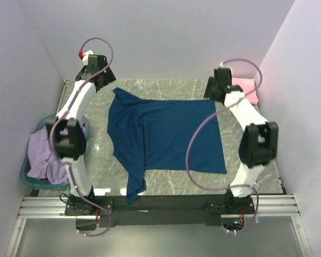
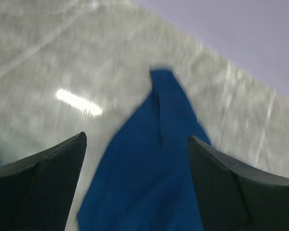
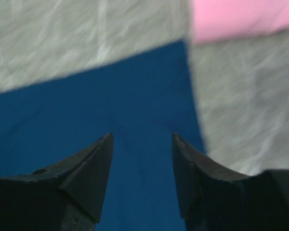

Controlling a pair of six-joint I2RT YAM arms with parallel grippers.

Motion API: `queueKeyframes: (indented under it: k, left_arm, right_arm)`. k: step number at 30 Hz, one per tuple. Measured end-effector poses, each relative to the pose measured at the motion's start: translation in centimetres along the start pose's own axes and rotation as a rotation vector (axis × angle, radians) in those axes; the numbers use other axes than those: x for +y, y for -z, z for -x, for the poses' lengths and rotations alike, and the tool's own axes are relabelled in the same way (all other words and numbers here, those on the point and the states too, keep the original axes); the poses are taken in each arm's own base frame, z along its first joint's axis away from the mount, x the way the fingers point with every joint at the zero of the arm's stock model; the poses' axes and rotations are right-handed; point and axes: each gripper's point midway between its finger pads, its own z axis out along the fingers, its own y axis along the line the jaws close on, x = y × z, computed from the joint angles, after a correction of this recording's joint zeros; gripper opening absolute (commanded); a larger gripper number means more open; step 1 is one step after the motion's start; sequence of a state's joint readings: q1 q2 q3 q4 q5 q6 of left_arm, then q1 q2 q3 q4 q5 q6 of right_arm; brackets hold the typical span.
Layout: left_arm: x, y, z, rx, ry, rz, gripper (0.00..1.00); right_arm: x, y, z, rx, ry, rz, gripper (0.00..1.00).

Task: Fold and stack the t-shirts
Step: Flatten the tshirt out

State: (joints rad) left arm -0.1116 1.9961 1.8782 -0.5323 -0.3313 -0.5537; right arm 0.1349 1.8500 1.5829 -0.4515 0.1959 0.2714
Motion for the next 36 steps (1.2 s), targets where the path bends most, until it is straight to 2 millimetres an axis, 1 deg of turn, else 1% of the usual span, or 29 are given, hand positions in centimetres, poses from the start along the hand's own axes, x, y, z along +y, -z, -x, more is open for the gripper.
queueKeyframes:
  k: [1,2,3,4,5,6,7,8,9,10,11,12,13,15,17,18,21,23,26,29,32,36]
  left_arm:
    - [0.3,1.9,-0.7,0.022,0.009,0.002,0.88]
    - [0.5,3.4,-1.5,0.045,0.01,0.005,0.87]
    - [0.6,5.2,-2.7,0.06,0.011,-0.004,0.84]
    - [0.9,7.1,-4.5,0.094,0.002,-0.006,0.83]
    - [1.2,8.9,-6.9,0.131,-0.013,-0.016,0.79]
    - [1.4,10.4,-9.0,0.165,-0.029,-0.026,0.77]
    - [2.2,12.0,-12.1,0.228,-0.058,-0.025,0.74]
    - [2.5,13.1,-14.6,0.274,-0.08,-0.031,0.71]
    - [2.9,14.0,-17.0,0.316,-0.102,-0.039,0.63]
    - [3.6,14.9,-19.6,0.371,-0.126,-0.032,0.6]
    - [4.4,15.5,-22.2,0.424,-0.148,-0.024,0.54]
    - [5.1,15.9,-24.1,0.465,-0.162,-0.011,0.51]
    - [5.8,16.2,-25.7,0.503,-0.175,0.002,0.48]
    - [6.7,16.4,-27.5,0.552,-0.187,0.026,0.39]
    - [6.7,16.1,-28.2,0.566,-0.189,0.036,0.32]
    - [6.7,15.8,-28.5,0.572,-0.193,0.044,0.31]
    - [6.9,14.6,-29.6,0.596,-0.215,0.081,0.29]
    - [7.2,14.0,-30.5,0.615,-0.23,0.106,0.28]
    - [8.0,13.3,-31.6,0.645,-0.245,0.143,0.27]
    - [8.3,13.0,-31.3,0.65,-0.225,0.144,0.27]
    - [9.1,12.2,-30.6,0.653,-0.182,0.161,0.27]
    - [11.1,10.9,-29.1,0.639,-0.139,0.209,0.29]
  right_arm:
    - [0.2,1.0,-1.2,0.026,-0.023,0.031,0.57]
    - [0.4,2.3,-2.9,0.057,-0.052,0.068,0.57]
    - [0.7,3.6,-4.8,0.092,-0.074,0.105,0.57]
    - [0.8,4.7,-6.6,0.124,-0.093,0.128,0.56]
    - [1.1,5.7,-8.5,0.155,-0.105,0.156,0.56]
    - [1.4,6.7,-10.4,0.187,-0.109,0.172,0.56]
    - [1.7,7.4,-11.9,0.213,-0.106,0.188,0.54]
    - [1.9,8.1,-13.9,0.243,-0.104,0.202,0.53]
    - [2.0,8.8,-15.8,0.276,-0.099,0.214,0.5]
    - [2.0,9.4,-17.6,0.306,-0.094,0.224,0.49]
    - [1.8,9.9,-19.1,0.329,-0.094,0.228,0.47]
    - [1.2,10.2,-20.5,0.353,-0.098,0.222,0.47]
    - [0.7,10.4,-21.5,0.372,-0.104,0.21,0.46]
    - [0.0,10.5,-22.9,0.397,-0.106,0.193,0.45]
    - [-0.5,10.3,-23.6,0.411,-0.109,0.177,0.43]
    - [-0.7,10.3,-23.8,0.412,-0.108,0.169,0.43]
    - [-1.1,9.9,-23.8,0.405,-0.111,0.151,0.41]
    - [-1.4,9.3,-23.7,0.399,-0.119,0.137,0.41]
    - [-2.6,8.3,-24.6,0.42,-0.13,0.09,0.41]
    - [-3.6,7.6,-26.0,0.459,-0.129,0.045,0.41]
    - [-4.0,7.1,-25.8,0.455,-0.141,0.031,0.4]
    - [-5.2,6.6,-25.3,0.446,-0.175,-0.001,0.4]
